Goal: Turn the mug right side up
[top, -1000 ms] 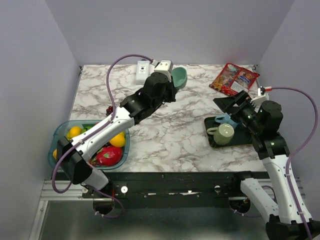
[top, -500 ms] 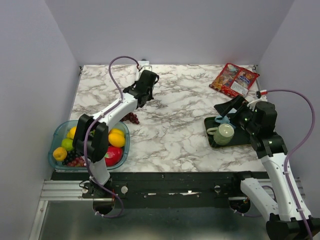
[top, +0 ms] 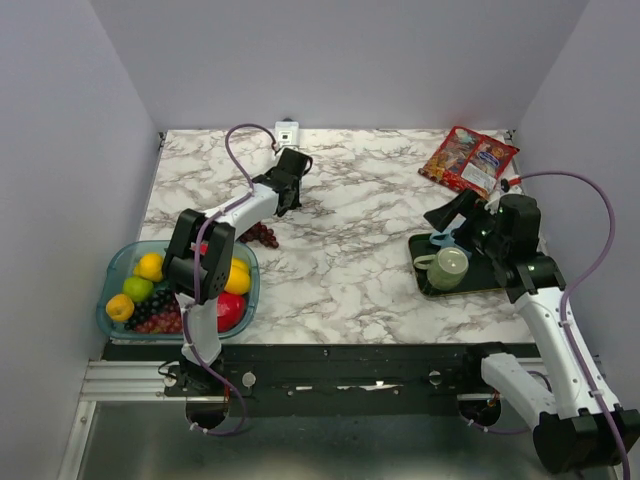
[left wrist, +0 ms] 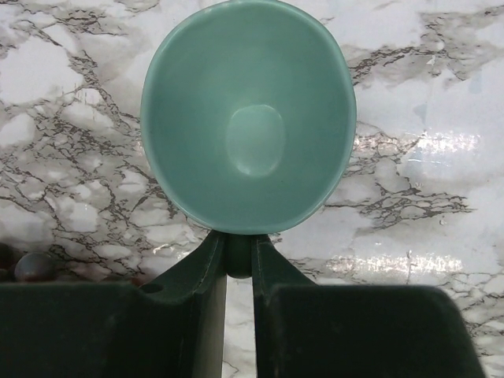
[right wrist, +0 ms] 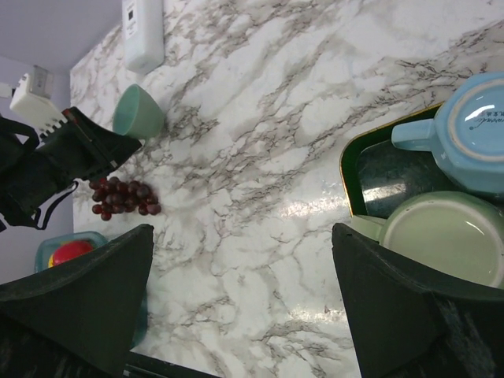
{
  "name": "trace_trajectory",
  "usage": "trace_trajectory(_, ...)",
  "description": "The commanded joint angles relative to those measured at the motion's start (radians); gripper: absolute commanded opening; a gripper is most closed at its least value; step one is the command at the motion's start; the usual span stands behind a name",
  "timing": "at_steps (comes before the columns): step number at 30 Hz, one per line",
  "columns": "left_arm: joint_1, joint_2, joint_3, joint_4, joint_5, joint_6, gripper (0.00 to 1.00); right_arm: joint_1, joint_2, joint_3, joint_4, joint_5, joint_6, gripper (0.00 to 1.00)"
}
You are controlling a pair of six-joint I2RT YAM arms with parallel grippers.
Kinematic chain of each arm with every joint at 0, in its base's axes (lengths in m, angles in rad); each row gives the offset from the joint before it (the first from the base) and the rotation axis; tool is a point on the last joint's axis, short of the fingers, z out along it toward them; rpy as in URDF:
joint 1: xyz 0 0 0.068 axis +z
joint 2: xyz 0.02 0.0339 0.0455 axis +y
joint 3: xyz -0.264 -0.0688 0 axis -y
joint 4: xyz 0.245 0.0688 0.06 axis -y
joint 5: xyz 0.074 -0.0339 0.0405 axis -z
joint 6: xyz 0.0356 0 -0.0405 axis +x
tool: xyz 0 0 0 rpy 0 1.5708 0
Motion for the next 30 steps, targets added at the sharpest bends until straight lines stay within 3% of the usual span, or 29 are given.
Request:
trace_trajectory(1, 0.027, -0.016, -0.062, 0.101, 0.064, -0.015, 0.05, 0.002, 0.012, 0.010, -0.019, -0.003, -0.017, 1.00)
trace_trajectory(3, 0.034, -0.022, -0.099, 0.126, 0.075, -0.018, 0.15, 0.002, 0.005, 0.004, -0.023, 0.009, -0.010, 1.00)
trace_trajectory(8, 0.036, -0.014, -0.119, 0.121, 0.063, -0.007, 0.27, 0.000, 0.002, 0.007, -0.049, 0.035, -0.002, 1.00)
trace_trajectory(15, 0.037, -0.101, -0.143, 0.117, 0.066, -0.028, 0.60, 0.002, 0.005, 0.019, -0.138, 0.066, -0.036, 1.00)
trace_trajectory(18, 0.037, -0.144, -0.114, 0.027, 0.121, -0.042, 0.73, 0.000, -0.014, 0.025, -0.196, 0.145, -0.046, 1.00)
trace_trajectory(24, 0.036, -0.302, -0.137, -0.104, 0.221, -0.048, 0.86, 0.002, -0.054, 0.025, -0.321, 0.363, -0.022, 1.00)
trace_trajectory(30, 0.036, -0.485, -0.191, -0.132, 0.305, -0.025, 0.96, 0.002, -0.036, -0.033, -0.385, 0.383, 0.042, 1.00)
